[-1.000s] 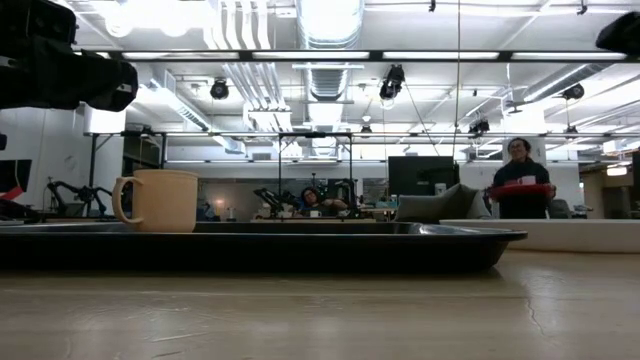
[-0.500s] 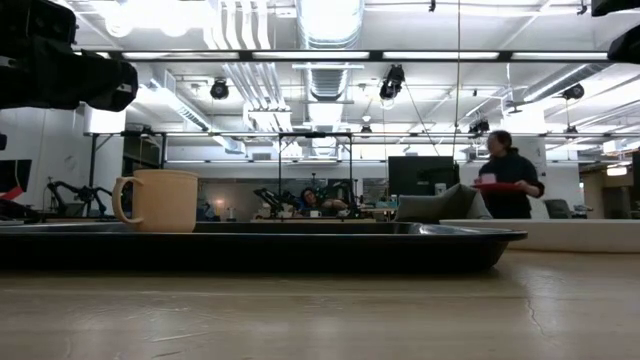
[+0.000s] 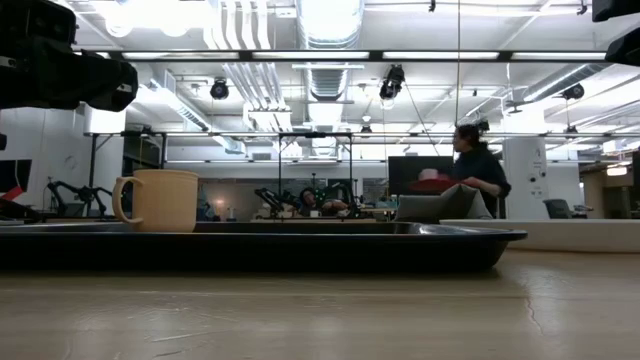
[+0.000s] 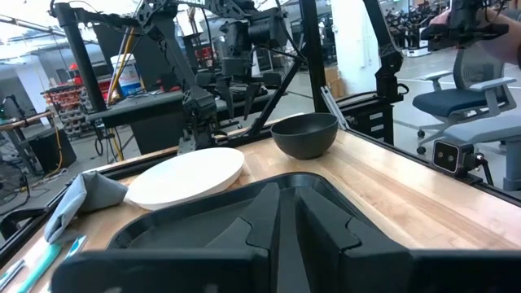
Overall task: Set up tray
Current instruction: Put the white plate at the bottom of the yellow mug on the black tray
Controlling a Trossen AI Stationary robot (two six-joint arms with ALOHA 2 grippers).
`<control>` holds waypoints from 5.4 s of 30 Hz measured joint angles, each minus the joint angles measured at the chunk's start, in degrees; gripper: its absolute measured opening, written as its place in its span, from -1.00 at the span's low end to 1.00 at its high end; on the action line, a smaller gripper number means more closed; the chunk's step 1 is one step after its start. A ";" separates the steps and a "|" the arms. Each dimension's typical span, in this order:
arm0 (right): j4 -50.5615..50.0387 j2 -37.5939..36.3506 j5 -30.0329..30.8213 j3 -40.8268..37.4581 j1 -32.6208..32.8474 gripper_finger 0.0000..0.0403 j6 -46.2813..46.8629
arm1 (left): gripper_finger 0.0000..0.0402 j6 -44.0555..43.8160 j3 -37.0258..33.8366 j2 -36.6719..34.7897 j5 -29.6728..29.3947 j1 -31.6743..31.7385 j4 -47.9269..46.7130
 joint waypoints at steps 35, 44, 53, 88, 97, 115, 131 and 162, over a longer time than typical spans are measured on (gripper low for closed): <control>19.32 1.75 -4.55 -22.82 0.02 -0.22 -3.43 | -0.89 0.00 0.00 -0.02 0.00 0.00 0.00; 20.16 1.70 -4.53 -22.90 0.00 -0.62 -3.76 | -0.89 0.00 0.00 -0.02 0.00 0.00 0.00; 19.81 1.68 -3.86 -20.99 0.00 -0.94 -9.61 | -0.89 0.00 0.00 -0.02 0.00 0.00 0.00; 8.19 2.85 6.89 -1.56 -4.53 -0.96 -36.37 | -0.89 0.00 -0.02 -0.02 0.00 0.00 0.00; 8.64 14.77 10.15 8.43 -10.28 -0.96 -54.61 | -0.89 0.00 0.00 -0.02 0.00 0.01 0.00; 36.95 26.15 3.31 18.33 -21.52 -0.96 -90.93 | -0.89 0.00 -0.02 0.00 0.00 0.00 0.00; 42.64 44.23 -5.68 30.62 -28.34 -0.96 -110.63 | -0.89 0.00 -0.02 0.33 0.00 0.00 0.00; 42.48 54.50 -10.85 40.93 -33.68 -0.96 -117.39 | -0.89 0.00 -0.02 2.27 0.00 0.02 0.02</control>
